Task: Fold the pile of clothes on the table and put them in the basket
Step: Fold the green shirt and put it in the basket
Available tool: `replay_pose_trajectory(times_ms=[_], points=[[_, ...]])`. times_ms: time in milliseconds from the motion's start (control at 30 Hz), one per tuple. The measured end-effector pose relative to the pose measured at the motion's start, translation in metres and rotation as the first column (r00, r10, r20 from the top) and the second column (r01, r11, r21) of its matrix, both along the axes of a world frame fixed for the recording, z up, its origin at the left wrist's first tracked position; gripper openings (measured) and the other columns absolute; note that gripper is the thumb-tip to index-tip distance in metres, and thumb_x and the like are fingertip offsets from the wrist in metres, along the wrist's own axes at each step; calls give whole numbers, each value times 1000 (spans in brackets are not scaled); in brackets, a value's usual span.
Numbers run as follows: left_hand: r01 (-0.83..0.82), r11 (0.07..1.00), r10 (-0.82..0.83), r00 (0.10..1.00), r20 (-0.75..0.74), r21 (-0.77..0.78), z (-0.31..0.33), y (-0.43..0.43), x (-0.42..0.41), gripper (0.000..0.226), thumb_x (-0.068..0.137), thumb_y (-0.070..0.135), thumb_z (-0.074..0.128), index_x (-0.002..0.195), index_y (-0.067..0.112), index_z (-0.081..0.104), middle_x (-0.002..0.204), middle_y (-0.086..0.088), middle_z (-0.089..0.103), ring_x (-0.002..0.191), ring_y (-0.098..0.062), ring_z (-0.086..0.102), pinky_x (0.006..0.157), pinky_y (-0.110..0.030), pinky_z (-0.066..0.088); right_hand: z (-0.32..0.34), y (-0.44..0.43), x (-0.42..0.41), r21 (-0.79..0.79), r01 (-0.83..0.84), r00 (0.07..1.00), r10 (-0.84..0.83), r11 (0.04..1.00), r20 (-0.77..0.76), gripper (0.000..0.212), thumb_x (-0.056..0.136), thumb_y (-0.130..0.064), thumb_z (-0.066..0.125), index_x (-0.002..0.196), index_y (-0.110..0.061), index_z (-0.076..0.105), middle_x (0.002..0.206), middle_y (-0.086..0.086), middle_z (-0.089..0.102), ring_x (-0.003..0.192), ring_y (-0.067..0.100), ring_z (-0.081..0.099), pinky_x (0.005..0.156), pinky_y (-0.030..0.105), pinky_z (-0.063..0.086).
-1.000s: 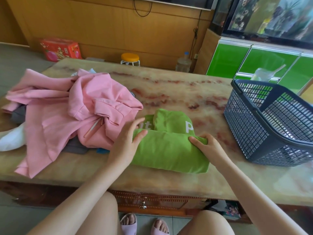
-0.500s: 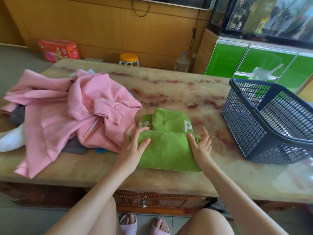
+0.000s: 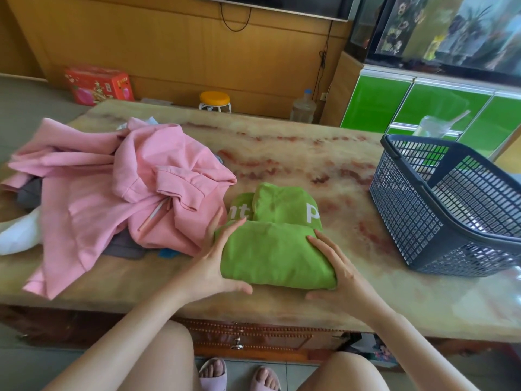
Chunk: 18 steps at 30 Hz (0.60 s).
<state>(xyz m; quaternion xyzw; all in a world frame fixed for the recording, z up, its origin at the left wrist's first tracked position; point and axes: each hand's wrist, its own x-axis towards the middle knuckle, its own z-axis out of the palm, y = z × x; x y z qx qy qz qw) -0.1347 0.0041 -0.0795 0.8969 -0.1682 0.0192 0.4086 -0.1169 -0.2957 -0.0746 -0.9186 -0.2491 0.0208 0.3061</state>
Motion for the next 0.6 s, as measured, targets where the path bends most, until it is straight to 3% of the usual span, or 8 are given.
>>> replay_pose_trajectory(times_ms=[67, 167, 233, 300, 367, 467, 533, 600], points=[[14, 999, -16, 998, 64, 34, -4, 4, 3, 115, 52, 51, 84, 139, 54, 8, 151, 16, -5, 142, 3, -4, 114, -19, 9, 4, 1, 2, -47, 20, 999, -18, 999, 39, 104, 56, -66, 73, 139, -59, 12, 151, -29, 13, 135, -9, 20, 111, 33, 29], [24, 1000, -24, 996, 87, 1, -7, 8, 9, 117, 52, 43, 87, 140, 49, 11, 153, 16, 4, 141, 5, 6, 113, -12, 12, 9, 1, 4, -59, 36, 994, -30, 998, 103, 98, 57, -72, 66, 139, -55, 16, 139, -29, 27, 119, -33, 7, 106, 30, 21], [23, 1000, -22, 996, 90, -14, -8, 10, 9, 110, 54, 41, 87, 138, 48, 17, 154, 17, 8, 140, 7, 10, 112, -10, 13, 14, 3, 6, -38, 38, 992, -33, 999, 122, 97, 53, -80, 60, 139, -54, 24, 131, -27, 33, 113, -39, 4, 108, 30, 17], [6, 999, -2, 994, 105, -36, -9, 11, 11, 99, 55, 47, 85, 136, 44, 29, 151, 16, 21, 138, 6, 20, 114, -17, 20, 22, 5, 8, -38, 69, 995, -66, 997, 77, 100, 46, -81, 56, 136, -51, 24, 125, -26, 38, 105, -41, 8, 108, 21, 10], [-64, 993, 71, 995, 72, -96, -3, 11, 14, 91, 53, 60, 80, 133, 46, 38, 142, 20, 39, 130, 9, 34, 109, -18, 30, 25, 5, 15, -27, 129, 992, -128, 991, 20, 93, 47, -79, 54, 132, -52, 26, 122, -25, 46, 107, -26, 24, 107, 19, 11], [-220, 969, 220, 975, -11, -109, 16, 7, 21, 78, 48, 83, 63, 119, 56, 46, 120, 29, 56, 111, 14, 49, 96, -12, 40, 25, -1, 27, 129, 219, 973, -206, 967, -108, 70, 55, -80, 61, 119, -55, 51, 113, -18, 61, 121, 13, 47, 105, 40, 37], [-291, 953, 283, 954, -103, -78, 30, 2, 27, 74, 49, 89, 51, 112, 50, 52, 107, 24, 64, 103, 1, 59, 93, -25, 47, 34, -1, 31, 270, 261, 952, -201, 927, -230, 54, 60, -76, 64, 106, -47, 61, 104, -12, 70, 105, 10, 62, 93, 42, 50], [-353, 935, 345, 918, -193, -8, 42, -5, 38, 82, 51, 92, 40, 113, 39, 55, 110, 13, 67, 106, -14, 60, 91, -31, 47, 46, 5, 38, 344, 311, 924, -197, 886, -328, 51, 64, -72, 65, 101, -38, 63, 99, -12, 72, 96, 3, 66, 91, 34, 52]])
